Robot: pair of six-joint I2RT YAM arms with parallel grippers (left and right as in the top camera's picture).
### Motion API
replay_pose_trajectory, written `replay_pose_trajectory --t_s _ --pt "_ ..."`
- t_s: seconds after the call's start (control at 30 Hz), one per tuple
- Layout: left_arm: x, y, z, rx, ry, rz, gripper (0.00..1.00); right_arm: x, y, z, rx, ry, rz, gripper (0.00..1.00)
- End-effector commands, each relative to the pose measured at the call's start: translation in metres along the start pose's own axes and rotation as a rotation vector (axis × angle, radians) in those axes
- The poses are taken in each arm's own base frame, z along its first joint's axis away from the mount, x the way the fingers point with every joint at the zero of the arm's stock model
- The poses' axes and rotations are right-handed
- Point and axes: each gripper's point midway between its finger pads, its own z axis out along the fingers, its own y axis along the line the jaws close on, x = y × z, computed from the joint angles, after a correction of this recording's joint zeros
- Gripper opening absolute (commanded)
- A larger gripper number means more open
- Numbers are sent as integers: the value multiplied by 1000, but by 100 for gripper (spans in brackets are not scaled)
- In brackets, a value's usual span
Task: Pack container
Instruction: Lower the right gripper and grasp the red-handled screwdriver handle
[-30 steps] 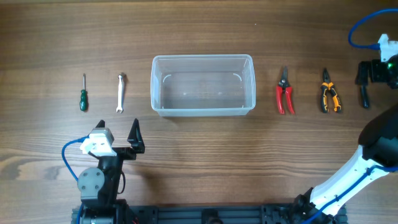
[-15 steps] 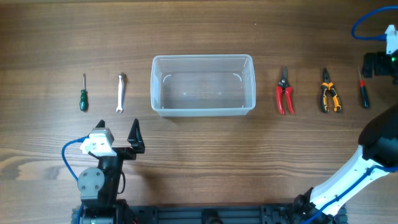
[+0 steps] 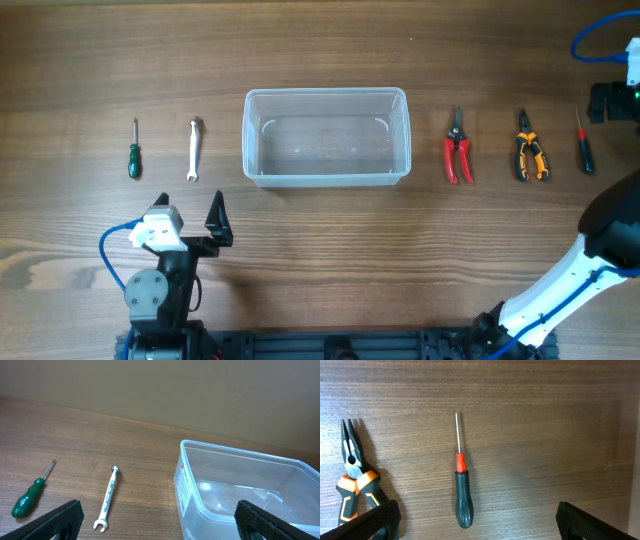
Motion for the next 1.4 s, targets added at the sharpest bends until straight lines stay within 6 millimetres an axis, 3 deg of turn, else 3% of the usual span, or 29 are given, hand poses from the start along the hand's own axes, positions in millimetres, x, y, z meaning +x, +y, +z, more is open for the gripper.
replay_pose_trajectory --t_s 0.0,0.2,0.57,0.8,1.37 --pt "1 2 0 -9 -3 -14 100 9 3 26 -43 49 46 100" --pt "1 2 0 -9 -3 -14 100 26 9 51 -68 132 82 100" --pt "1 2 0 -9 -3 -14 100 45 17 72 -91 223 91 100" --pt "1 2 0 -9 -3 -14 100 67 22 89 -97 325 95 100" --pt "1 2 0 -9 -4 -14 100 64 25 96 -127 300 22 100"
